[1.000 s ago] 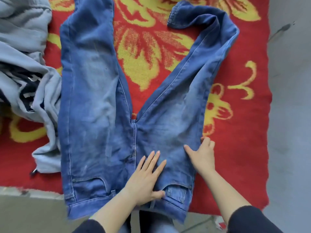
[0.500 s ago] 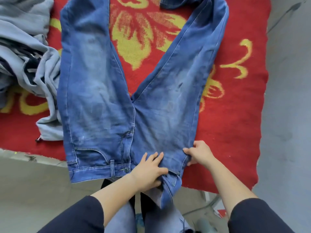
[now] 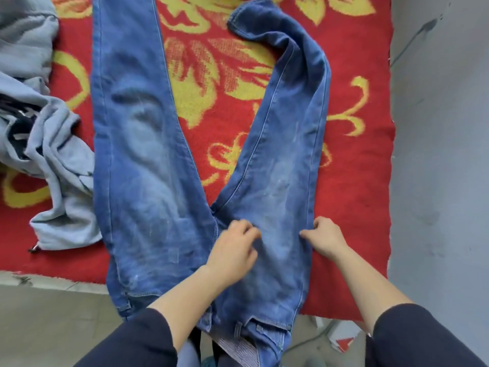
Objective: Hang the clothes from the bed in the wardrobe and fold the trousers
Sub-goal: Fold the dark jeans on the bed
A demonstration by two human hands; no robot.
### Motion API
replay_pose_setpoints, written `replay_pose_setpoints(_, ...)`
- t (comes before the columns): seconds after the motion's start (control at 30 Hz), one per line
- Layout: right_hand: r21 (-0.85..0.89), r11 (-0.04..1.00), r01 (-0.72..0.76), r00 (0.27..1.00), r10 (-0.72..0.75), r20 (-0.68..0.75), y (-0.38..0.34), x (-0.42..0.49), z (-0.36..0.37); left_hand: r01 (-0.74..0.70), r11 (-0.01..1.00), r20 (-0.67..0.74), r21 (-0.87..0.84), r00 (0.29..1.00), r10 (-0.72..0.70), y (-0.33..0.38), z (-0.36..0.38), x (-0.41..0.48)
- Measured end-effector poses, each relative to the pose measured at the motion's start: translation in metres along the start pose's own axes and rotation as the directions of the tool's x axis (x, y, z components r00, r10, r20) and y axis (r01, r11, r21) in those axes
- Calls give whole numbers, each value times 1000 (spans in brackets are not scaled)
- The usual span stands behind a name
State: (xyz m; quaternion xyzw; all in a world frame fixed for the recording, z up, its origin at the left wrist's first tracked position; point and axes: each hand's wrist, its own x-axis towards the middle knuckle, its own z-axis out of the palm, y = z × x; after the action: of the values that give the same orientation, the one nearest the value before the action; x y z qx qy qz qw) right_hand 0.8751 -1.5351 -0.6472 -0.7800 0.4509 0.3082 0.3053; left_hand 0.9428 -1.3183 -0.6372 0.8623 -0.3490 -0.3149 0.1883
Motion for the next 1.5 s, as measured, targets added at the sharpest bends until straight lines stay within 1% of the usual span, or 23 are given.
replay_pose_setpoints(0.07,94,995,33,995,-24,-99,-21,22,-15,154,988,-266,10,953,-146,-6,-17,25)
replay_pose_setpoints(0.13,258,964,60,984,-15,-175,-45,44,-30,325,944,-328,-52,887,-324,-15,-33,50)
replay_pose_setpoints(0.2,462,883,79,974,30,-224,-72,65,-45,398,914,-232,-83,884,-406,-27,-44,74)
replay_pose_setpoints(0.27,631,767,120,972,39,-232,-95,85,-61,362,905,-72,-225,920,-386,-39,-52,92)
replay_pose_setpoints(0.33,719,672,174,947,86,-310,-107,104,-79,345,874,-40,-342,924,-381,-47,-56,103)
replay_pose_setpoints(0.4,716,680,156,877,237,-417,-102,121,-98,383,868,-105,-315,895,-433,-49,-60,114)
replay_pose_setpoints(0.43,655,750,92,855,277,-437,-95,127,-106,398,879,-138,-263,886,-442,-48,-61,119)
replay_pose_setpoints(0.5,466,884,-31,891,236,-388,-85,136,-115,378,909,-185,-175,894,-407,-46,-62,134)
replay_pose_setpoints(0.53,433,901,-24,919,190,-345,-86,143,-118,336,925,-202,-177,907,-368,-44,-65,144)
replay_pose_setpoints(0.6,487,871,68,937,112,-331,-102,159,-130,242,958,-157,-155,951,-266,-42,-74,170)
replay_pose_setpoints(0.67,552,818,160,927,68,-369,-128,177,-148,174,984,-48,-33,983,-176,-45,-79,198)
replay_pose_setpoints(0.73,610,761,220,927,31,-373,-151,193,-163,131,982,16,136,991,-135,-50,-80,216)
replay_pose_setpoints(0.8,629,730,268,928,-21,-371,-174,200,-177,110,973,23,204,993,-117,-55,-79,224)
replay_pose_setpoints(0.97,612,650,450,891,-282,-356,-234,194,-189,98,995,79,32,992,-100,-63,-92,223)
replay_pose_setpoints(1.1,658,652,375,900,-426,-91,-270,171,-161,223,911,92,-348,975,-203,-67,-128,231)
replay_pose_setpoints(1.17,597,733,324,918,-398,-10,-282,162,-150,198,881,-93,-430,961,-261,-68,-139,227)
replay_pose_setpoints(1.23,569,783,251,943,-330,38,-290,155,-147,160,871,-303,-465,895,-326,-59,-138,212)
replay_pose_setpoints(1.27,588,781,212,950,-306,64,-292,152,-148,149,850,-312,-506,887,-341,-51,-130,202)
replay_pose_setpoints(1.3,620,765,175,952,-293,92,-294,147,-148,158,805,-226,-572,913,-339,-40,-119,191)
replay_pose_setpoints(1.33,662,736,142,949,-292,121,-295,142,-148,204,752,-67,-627,948,-312,-26,-108,181)
replay_pose_setpoints(1.4,745,662,88,933,-316,170,-294,131,-145,343,676,252,-652,939,-234,1,-86,166)
replay_pose_setpoints(1.43,774,630,71,925,-333,186,-294,125,-143,412,638,340,-651,909,-241,11,-75,162)
replay_pose_setpoints(1.5,821,567,62,916,-359,179,-294,112,-136,481,536,354,-693,876,-328,21,-59,159)
